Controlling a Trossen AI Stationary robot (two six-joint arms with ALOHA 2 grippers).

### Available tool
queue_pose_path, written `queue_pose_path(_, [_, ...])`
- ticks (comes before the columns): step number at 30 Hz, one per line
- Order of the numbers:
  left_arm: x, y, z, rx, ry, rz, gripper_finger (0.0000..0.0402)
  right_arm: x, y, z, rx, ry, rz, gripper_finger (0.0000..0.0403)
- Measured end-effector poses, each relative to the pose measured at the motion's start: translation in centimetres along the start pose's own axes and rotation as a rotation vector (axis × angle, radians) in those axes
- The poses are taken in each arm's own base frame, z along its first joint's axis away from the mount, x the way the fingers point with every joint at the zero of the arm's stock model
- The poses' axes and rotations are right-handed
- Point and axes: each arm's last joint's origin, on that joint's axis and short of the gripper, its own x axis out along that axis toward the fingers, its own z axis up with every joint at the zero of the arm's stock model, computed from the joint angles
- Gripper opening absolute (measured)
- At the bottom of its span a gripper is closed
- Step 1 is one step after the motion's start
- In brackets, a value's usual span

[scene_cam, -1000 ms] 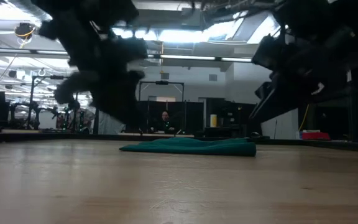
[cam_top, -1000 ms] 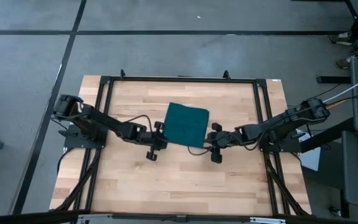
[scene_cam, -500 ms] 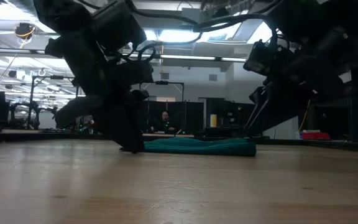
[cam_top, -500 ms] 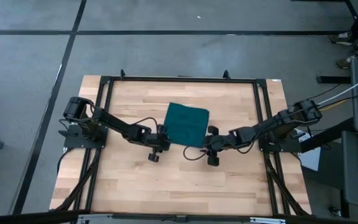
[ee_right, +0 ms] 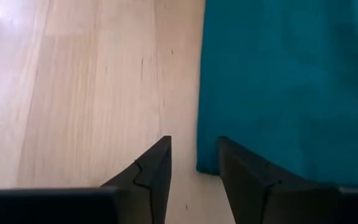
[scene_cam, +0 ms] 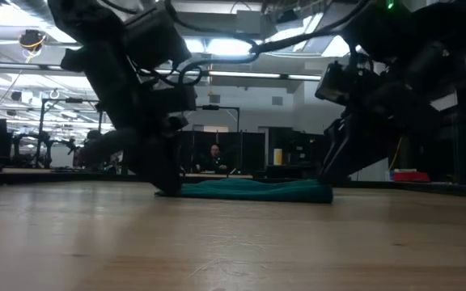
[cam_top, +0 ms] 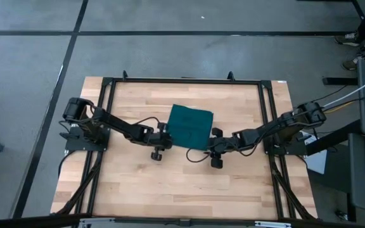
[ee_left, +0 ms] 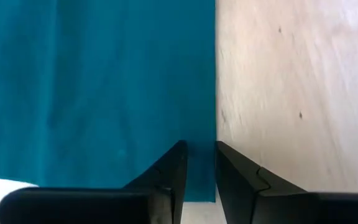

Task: Fold microfiber towels
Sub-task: Fold the green towel

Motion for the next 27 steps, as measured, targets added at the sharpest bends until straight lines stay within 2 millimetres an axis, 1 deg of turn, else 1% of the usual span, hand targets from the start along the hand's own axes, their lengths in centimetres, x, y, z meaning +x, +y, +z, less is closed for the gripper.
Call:
queue_pose_path(6, [0.2,0.7,-0.1,-0.031,-0.002,-0.008,0.0075,0.9,0.1,-0.4,0.016,0.015,0.007,0.0121])
queue_pose_path(10, [0.3,1.1,-0.2,-0.051,-0.006,-0.041,0.0075,1.0,0.1,-0.4,0.021,0.014,0.01,0.0119])
queue_pose_path(15, [0.3,1.1,-0.2,-0.057,-0.008,-0.054,0.0075,1.0,0.0,-0.4,0.0,0.01,-0.007,0.0122])
queue_pose_path(20, [0.3,0.8,-0.1,-0.059,-0.018,-0.096,0.0075,1.0,-0.1,-0.4,-0.001,-0.004,-0.06,0.0129])
queue_pose_path(24, [0.2,0.7,0.0,-0.043,-0.025,-0.121,0.0075,1.1,-0.5,-0.3,0.0,-0.009,-0.089,0.0136])
queue_pose_path(27, [0.2,0.6,0.0,-0.02,-0.031,-0.142,0.0075,1.1,-0.9,-0.2,-0.032,-0.003,-0.101,0.0136])
